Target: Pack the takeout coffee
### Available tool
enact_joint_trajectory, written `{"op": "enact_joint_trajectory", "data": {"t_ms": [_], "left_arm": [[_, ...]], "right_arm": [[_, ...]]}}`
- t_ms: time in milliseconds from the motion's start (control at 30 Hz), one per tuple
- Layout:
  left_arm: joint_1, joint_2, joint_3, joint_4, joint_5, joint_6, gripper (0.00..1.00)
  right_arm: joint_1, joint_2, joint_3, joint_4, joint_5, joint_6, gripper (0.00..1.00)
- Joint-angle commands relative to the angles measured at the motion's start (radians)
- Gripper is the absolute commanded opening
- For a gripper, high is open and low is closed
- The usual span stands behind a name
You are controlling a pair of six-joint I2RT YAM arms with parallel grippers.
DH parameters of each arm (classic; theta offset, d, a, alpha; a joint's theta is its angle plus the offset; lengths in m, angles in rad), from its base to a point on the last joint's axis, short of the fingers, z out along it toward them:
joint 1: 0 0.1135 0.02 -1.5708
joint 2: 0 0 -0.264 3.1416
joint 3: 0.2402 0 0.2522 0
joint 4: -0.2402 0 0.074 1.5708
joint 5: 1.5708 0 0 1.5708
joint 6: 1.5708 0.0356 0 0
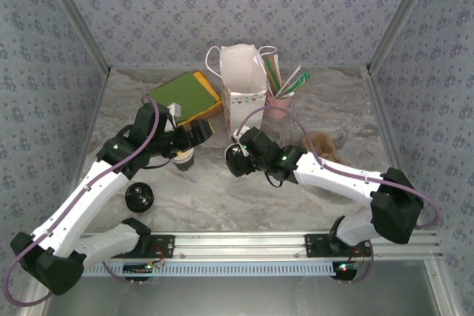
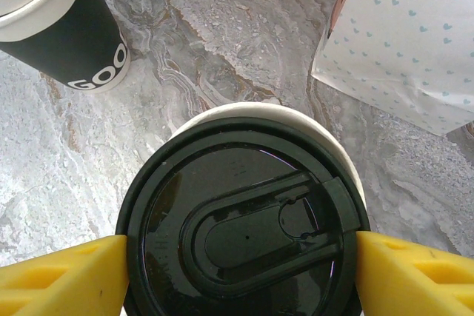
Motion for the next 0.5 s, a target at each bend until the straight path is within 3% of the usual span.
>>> {"op": "enact_joint_trajectory", "data": {"t_ms": [0, 467], "left_arm": [[-0.006, 0.006, 0.02, -0.009, -0.001, 0.019, 1.0], [-0.006, 0.017, 0.026, -0.009, 0.001, 0.025, 1.0]], "right_arm": [[-0.009, -0.004, 0.031, -0.013, -0.003, -0.005, 0.78], [-0.018, 0.014, 0.055, -0.008, -0.023, -0.007, 0.77]]}}
